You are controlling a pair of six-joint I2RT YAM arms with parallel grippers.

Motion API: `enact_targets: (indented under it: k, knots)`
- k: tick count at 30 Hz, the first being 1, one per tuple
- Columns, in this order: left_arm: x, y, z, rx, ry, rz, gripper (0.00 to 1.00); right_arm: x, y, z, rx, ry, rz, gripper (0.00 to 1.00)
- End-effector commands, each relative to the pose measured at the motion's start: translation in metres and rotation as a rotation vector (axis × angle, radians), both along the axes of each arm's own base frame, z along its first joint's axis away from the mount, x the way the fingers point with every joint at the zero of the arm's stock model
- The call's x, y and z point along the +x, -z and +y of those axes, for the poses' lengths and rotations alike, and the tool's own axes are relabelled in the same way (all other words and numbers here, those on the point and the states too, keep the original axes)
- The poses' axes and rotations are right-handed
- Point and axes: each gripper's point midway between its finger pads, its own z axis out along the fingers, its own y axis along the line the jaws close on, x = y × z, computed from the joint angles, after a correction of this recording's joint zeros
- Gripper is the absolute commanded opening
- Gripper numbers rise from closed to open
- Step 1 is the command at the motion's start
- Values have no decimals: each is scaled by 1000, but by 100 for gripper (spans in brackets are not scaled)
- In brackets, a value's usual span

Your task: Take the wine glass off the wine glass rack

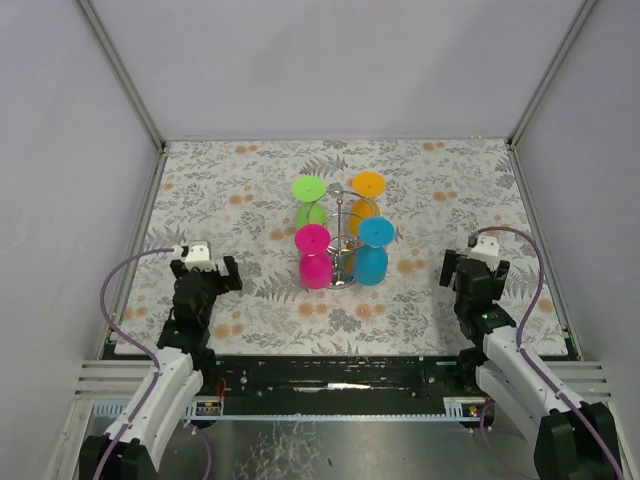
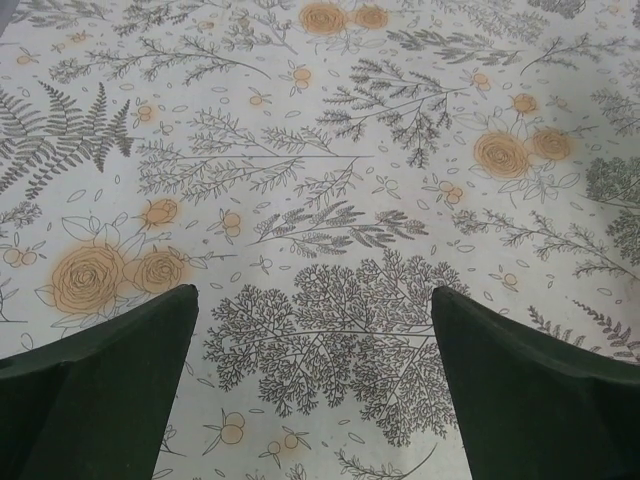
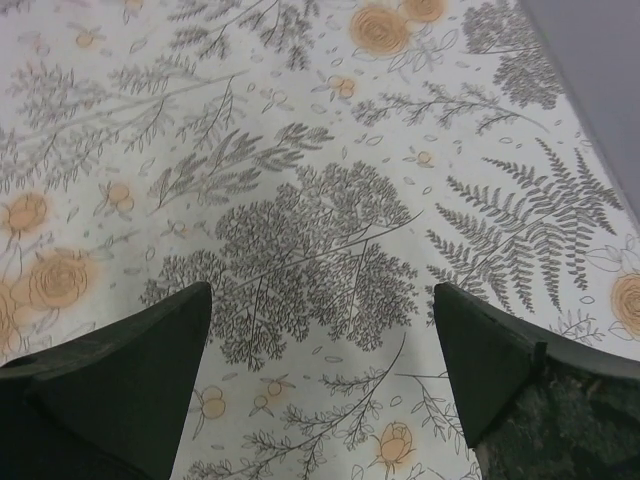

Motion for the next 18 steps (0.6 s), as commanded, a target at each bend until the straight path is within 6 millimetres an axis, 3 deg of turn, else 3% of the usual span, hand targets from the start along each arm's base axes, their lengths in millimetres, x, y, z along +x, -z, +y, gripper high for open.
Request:
enact_targets:
  k: [1,8,13,18]
  knots:
    - [9,-32,-3,-1,16,-61,100,14,-41,-13,36,159,-113,99]
    - [12,-67,-8,-3,36,-37,100,24,-67,-9,23,126,-117,99]
    - [9,-104,-22,37,151,-5,100,27,-86,0,96,120,-122,99]
    - [-2,-137,-29,76,226,29,100,31,-112,30,240,18,-64,99]
